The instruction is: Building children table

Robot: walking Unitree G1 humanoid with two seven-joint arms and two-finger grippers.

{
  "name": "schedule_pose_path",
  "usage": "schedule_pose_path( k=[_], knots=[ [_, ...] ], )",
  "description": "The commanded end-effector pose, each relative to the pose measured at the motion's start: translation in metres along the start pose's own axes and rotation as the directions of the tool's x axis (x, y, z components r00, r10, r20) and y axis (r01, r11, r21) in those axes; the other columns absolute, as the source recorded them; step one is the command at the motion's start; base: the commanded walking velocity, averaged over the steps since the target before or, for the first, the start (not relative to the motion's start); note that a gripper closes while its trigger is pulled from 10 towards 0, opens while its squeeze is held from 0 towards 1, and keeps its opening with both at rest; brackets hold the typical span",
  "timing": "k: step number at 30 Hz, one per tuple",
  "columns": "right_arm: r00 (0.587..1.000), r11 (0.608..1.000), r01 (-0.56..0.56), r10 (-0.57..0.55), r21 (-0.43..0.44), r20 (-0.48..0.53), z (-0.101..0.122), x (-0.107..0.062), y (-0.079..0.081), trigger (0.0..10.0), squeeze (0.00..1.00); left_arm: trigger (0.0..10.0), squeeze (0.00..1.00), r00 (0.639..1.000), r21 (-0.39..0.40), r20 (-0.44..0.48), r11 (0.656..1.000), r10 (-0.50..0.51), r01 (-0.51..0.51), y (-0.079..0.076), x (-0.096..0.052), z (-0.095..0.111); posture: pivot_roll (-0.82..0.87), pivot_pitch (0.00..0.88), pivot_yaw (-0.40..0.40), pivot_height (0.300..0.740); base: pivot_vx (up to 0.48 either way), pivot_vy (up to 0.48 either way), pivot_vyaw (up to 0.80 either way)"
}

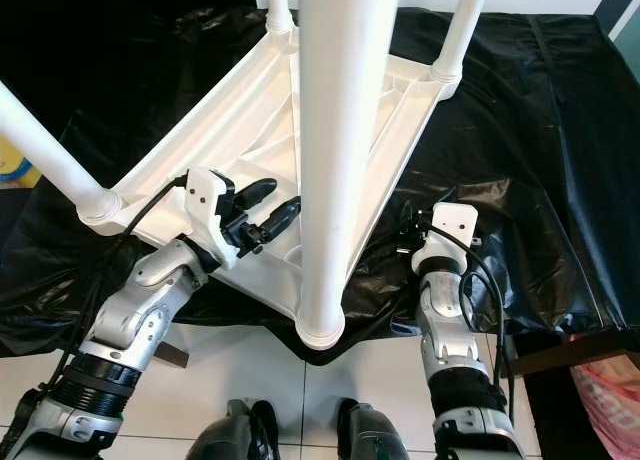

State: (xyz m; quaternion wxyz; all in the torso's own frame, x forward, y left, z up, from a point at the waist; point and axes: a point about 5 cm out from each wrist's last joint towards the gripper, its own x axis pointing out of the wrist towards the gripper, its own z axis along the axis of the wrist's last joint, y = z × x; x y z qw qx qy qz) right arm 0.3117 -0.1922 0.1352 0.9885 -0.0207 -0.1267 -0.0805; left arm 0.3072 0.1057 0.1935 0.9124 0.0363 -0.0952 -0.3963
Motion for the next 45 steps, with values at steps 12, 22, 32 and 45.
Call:
schedule_pose_path(
  k=[12, 22, 32, 45],
  knots=[
    [0.978, 0.975, -0.210, 0.210, 0.067, 0.019, 0.022, -0.032, 0.000, 10.0, 0.00, 10.0, 0.00, 0.941, 0.239, -0.167, 0.914, -0.294, 0.328, 0.007, -0.021, -0.001, -0.07, 0.215, -0.003, 0.740, 0.000, 0.000, 0.00],
    [0.927, 0.924, -0.372, 0.374, 0.084, -0.003, 0.031, -0.048, 0.006, 10.0, 0.00, 10.0, 0.00, 0.902, 0.219, -0.196, 0.880, -0.384, 0.422, -0.001, -0.032, 0.004, -0.07, 0.209, -0.013, 0.740, 0.000, 0.000, 0.00],
    [0.891, 0.889, -0.446, 0.452, 0.101, -0.044, 0.034, -0.057, 0.006, 10.0, 0.00, 10.0, 0.00, 0.859, 0.285, -0.327, 0.826, -0.394, 0.487, 0.001, -0.041, -0.010, -0.07, 0.210, -0.015, 0.740, 0.000, 0.000, 0.00],
    [0.897, 0.896, -0.432, 0.439, 0.103, -0.047, 0.037, -0.052, 0.008, 10.0, 0.00, 10.0, 0.00, 0.850, 0.370, -0.424, 0.797, -0.312, 0.477, -0.001, -0.019, -0.032, -0.08, 0.209, -0.004, 0.740, 0.000, 0.000, 0.00]
  ],
)
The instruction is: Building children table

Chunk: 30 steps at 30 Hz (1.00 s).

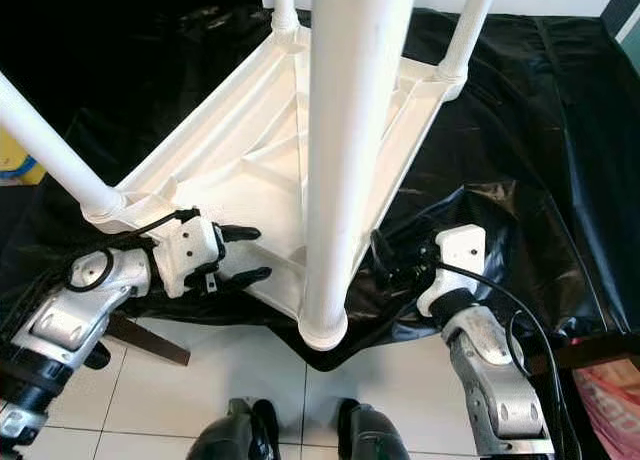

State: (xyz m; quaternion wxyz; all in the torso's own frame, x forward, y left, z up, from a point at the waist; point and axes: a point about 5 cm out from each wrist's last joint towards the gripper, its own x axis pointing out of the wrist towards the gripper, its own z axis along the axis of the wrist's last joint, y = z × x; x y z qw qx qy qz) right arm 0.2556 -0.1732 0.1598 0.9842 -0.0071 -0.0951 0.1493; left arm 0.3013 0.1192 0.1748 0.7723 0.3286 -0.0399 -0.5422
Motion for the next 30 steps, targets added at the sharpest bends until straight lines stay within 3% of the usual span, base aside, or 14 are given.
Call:
schedule_pose_path(
  k=[1, 19, 27, 30],
  knots=[
    [1.000, 1.000, 0.010, -0.010, 0.012, -0.012, -0.001, -0.002, 0.000, 10.0, 0.00, 10.0, 0.00, 0.998, -0.007, -0.059, 1.000, 0.013, -0.013, -0.009, 0.010, -0.011, -0.08, 0.210, -0.002, 0.740, 0.000, 0.000, 0.00],
    [0.995, 0.995, 0.095, -0.095, 0.008, -0.012, -0.001, -0.005, -0.008, 10.0, 0.00, 10.0, 0.00, 0.987, -0.064, -0.002, 0.985, 0.163, -0.163, -0.008, 0.075, 0.011, -0.11, 0.196, 0.032, 0.740, 0.000, 0.000, 0.00],
    [0.994, 0.994, 0.109, -0.108, 0.007, -0.007, -0.001, -0.004, -0.009, 10.0, 0.00, 10.0, 0.00, 0.963, -0.097, -0.007, 0.958, 0.271, -0.270, 0.004, 0.092, 0.020, -0.11, 0.189, 0.035, 0.740, 0.000, 0.000, 0.00],
    [0.991, 0.991, 0.132, -0.132, 0.000, -0.004, 0.000, -0.005, -0.011, 10.0, 0.00, 10.0, 0.00, 0.931, -0.120, -0.012, 0.924, 0.364, -0.363, 0.016, 0.097, 0.024, -0.11, 0.186, 0.038, 0.740, 0.000, 0.000, 0.00]
  ],
)
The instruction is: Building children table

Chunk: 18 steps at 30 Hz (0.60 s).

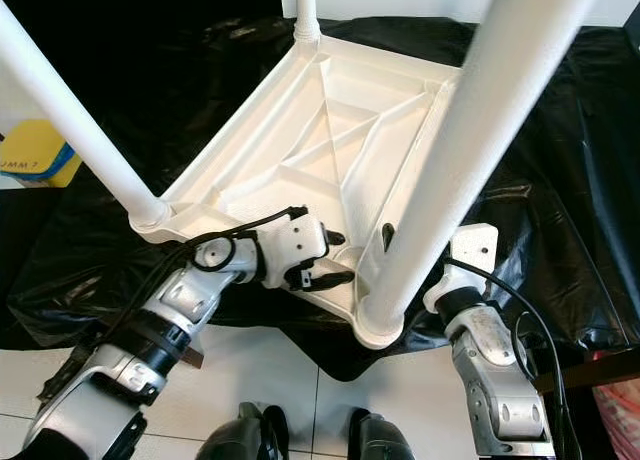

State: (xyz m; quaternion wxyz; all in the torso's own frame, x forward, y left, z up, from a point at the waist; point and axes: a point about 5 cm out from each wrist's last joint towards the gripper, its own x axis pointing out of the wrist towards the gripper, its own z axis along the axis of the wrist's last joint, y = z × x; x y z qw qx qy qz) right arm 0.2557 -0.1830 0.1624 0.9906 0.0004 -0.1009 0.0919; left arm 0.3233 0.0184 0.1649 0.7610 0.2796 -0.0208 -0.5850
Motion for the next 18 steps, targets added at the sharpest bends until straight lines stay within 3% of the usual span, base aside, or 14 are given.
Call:
schedule_pose_path(
  k=[1, 7, 9, 11, 14, 18],
  knots=[
    [1.000, 1.000, 0.026, -0.026, -0.007, -0.015, -0.003, -0.002, -0.003, 10.0, 0.00, 10.0, 0.00, 0.892, -0.022, -0.019, 0.892, 0.452, -0.452, 0.025, -0.004, -0.002, -0.12, 0.186, 0.040, 0.740, 0.000, 0.000, 0.00],
    [0.999, 0.999, 0.046, -0.046, -0.012, -0.018, -0.004, -0.004, -0.006, 10.0, 0.00, 10.0, 0.00, 0.912, -0.023, -0.014, 0.912, 0.410, -0.410, 0.024, -0.007, -0.006, -0.12, 0.184, 0.044, 0.740, 0.000, 0.000, 0.00],
    [0.999, 0.999, 0.048, -0.048, -0.013, -0.019, -0.004, -0.004, -0.006, 10.0, 0.00, 10.0, 0.00, 0.932, -0.006, -0.015, 0.932, 0.361, -0.361, 0.022, -0.012, -0.009, -0.12, 0.186, 0.046, 0.740, 0.000, 0.000, 0.00],
    [0.998, 0.999, 0.051, -0.051, -0.014, -0.020, -0.004, -0.005, -0.007, 10.0, 0.00, 10.0, 0.00, 0.951, 0.000, -0.024, 0.951, 0.308, -0.308, 0.021, -0.019, -0.015, -0.12, 0.188, 0.047, 0.740, 0.000, 0.000, 0.00],
    [0.998, 0.998, 0.062, -0.062, -0.023, -0.019, -0.003, -0.005, -0.011, 10.0, 0.00, 10.0, 0.00, 0.988, 0.022, -0.054, 0.989, 0.146, -0.145, 0.017, -0.045, -0.029, -0.11, 0.192, 0.043, 0.740, 0.000, 0.000, 0.00],
    [0.997, 0.997, 0.068, -0.069, -0.028, -0.017, -0.002, -0.004, -0.013, 10.0, 0.00, 10.0, 0.00, 0.990, 0.007, -0.079, 0.993, 0.118, -0.118, 0.022, -0.059, -0.035, -0.11, 0.195, 0.041, 0.740, 0.000, 0.000, 0.00]
  ],
)
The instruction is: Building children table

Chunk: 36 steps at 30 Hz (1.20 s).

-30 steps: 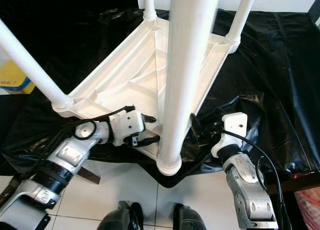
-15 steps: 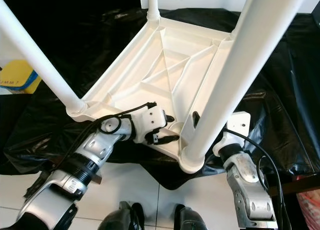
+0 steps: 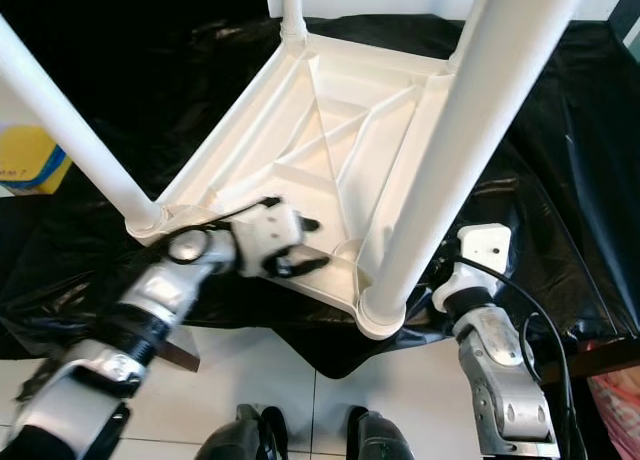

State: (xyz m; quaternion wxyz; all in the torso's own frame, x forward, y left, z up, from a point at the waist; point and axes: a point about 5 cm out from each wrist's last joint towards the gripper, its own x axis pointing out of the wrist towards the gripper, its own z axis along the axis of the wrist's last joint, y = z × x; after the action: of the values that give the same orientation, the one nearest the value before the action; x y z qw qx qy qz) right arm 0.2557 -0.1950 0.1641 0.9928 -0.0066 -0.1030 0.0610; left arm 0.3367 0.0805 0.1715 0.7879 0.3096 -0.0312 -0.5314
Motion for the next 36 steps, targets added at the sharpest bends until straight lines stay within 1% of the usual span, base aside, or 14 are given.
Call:
schedule_pose_path(
  k=[1, 2, 4, 7, 12, 16, 17, 20, 21, 24, 25, 28, 33, 36],
  knots=[
    [1.000, 1.000, 0.011, -0.011, -0.009, -0.019, -0.004, -0.001, -0.003, 10.0, 0.00, 10.0, 0.00, 0.999, -0.045, -0.048, 0.999, -0.005, 0.003, 0.000, -0.009, -0.014, -0.11, 0.196, 0.040, 0.740, 0.000, 0.000, 0.00],
    [1.000, 1.000, 0.011, -0.011, -0.009, -0.019, -0.004, -0.001, -0.003, 10.0, 0.00, 10.0, 0.00, 0.999, -0.045, -0.048, 0.999, -0.005, 0.003, 0.000, -0.009, -0.014, -0.11, 0.196, 0.040, 0.740, 0.000, 0.000, 0.00],
    [1.000, 1.000, 0.014, -0.015, -0.011, -0.017, -0.003, -0.001, -0.004, 10.0, 0.00, 10.0, 0.00, 0.996, -0.030, -0.092, 0.999, -0.019, 0.016, 0.005, -0.016, -0.020, -0.11, 0.198, 0.039, 0.740, 0.000, 0.000, 0.00],
    [1.000, 1.000, 0.017, -0.017, -0.013, -0.014, -0.003, 0.000, -0.004, 10.0, 0.00, 10.0, 0.00, 0.979, 0.007, -0.205, 1.000, -0.002, 0.004, 0.013, -0.018, -0.031, -0.11, 0.200, 0.038, 0.740, 0.000, 0.000, 0.00],
    [1.000, 1.000, 0.017, -0.017, -0.015, -0.012, -0.002, 0.001, -0.004, 10.0, 0.00, 10.0, 0.00, 0.973, 0.015, -0.232, 1.000, -0.001, 0.004, 0.015, -0.017, -0.033, -0.11, 0.201, 0.038, 0.740, 0.000, 0.000, 0.00],
    [1.000, 1.000, 0.022, -0.022, -0.018, -0.007, -0.001, 0.001, -0.005, 10.0, 0.00, 10.0, 0.00, 0.965, -0.034, -0.260, 0.999, -0.007, -0.002, 0.020, -0.009, -0.031, -0.11, 0.205, 0.043, 0.740, 0.000, 0.000, 0.00],
    [1.000, 1.000, 0.024, -0.024, -0.019, -0.007, -0.001, 0.001, -0.005, 10.0, 0.00, 9.1, 0.00, 0.963, -0.040, -0.270, 0.999, 0.000, -0.011, 0.022, -0.008, -0.031, -0.12, 0.209, 0.046, 0.740, 0.000, 0.000, 0.00],
    [1.000, 0.999, 0.025, -0.025, -0.019, -0.007, -0.001, 0.000, -0.005, 10.0, 0.00, 9.1, 0.00, 0.959, -0.043, -0.283, 0.999, 0.007, -0.020, 0.024, -0.007, -0.031, -0.12, 0.209, 0.046, 0.740, 0.000, 0.000, 0.00],
    [1.000, 0.999, 0.026, -0.026, -0.020, -0.007, -0.001, 0.000, -0.005, 10.0, 0.00, 5.7, 0.00, 0.957, -0.047, -0.290, 0.999, 0.001, -0.015, 0.026, -0.005, -0.030, -0.12, 0.215, 0.050, 0.740, 0.000, 0.000, 0.00],
    [1.000, 0.999, 0.027, -0.027, -0.021, -0.006, -0.001, 0.000, -0.005, 10.0, 0.00, 5.7, 0.00, 0.956, -0.050, -0.293, 0.999, -0.006, -0.009, 0.027, -0.003, -0.030, -0.12, 0.215, 0.050, 0.740, 0.000, 0.000, 0.00],
    [1.000, 0.999, 0.027, -0.027, -0.022, -0.007, 0.000, 0.000, -0.005, 10.0, 0.00, 0.0, 0.00, 0.956, -0.060, -0.294, 0.998, -0.009, -0.010, 0.029, -0.001, -0.028, -0.12, 0.220, 0.052, 0.740, 0.000, 0.000, 0.00],
    [1.000, 0.999, 0.028, -0.028, -0.025, -0.007, 0.000, 0.000, -0.004, 10.0, 0.00, 0.0, 0.00, 0.957, -0.079, -0.292, 0.997, -0.003, -0.021, 0.036, 0.006, -0.022, -0.12, 0.226, 0.055, 0.740, 0.000, 0.000, 0.00],
    [1.000, 0.999, 0.030, -0.030, -0.026, -0.008, 0.000, 0.000, -0.005, 10.0, 0.00, 0.0, 0.00, 0.955, -0.083, -0.295, 0.996, 0.002, -0.027, 0.038, 0.009, -0.020, -0.12, 0.233, 0.056, 0.740, 0.000, 0.000, 0.00],
    [0.999, 0.999, 0.033, -0.033, -0.027, -0.009, 0.000, -0.001, -0.005, 10.0, 0.00, 0.0, 0.00, 0.954, -0.089, -0.298, 0.994, 0.028, -0.057, 0.041, 0.014, -0.017, -0.12, 0.240, 0.058, 0.740, 0.000, 0.000, 0.00]
  ],
)
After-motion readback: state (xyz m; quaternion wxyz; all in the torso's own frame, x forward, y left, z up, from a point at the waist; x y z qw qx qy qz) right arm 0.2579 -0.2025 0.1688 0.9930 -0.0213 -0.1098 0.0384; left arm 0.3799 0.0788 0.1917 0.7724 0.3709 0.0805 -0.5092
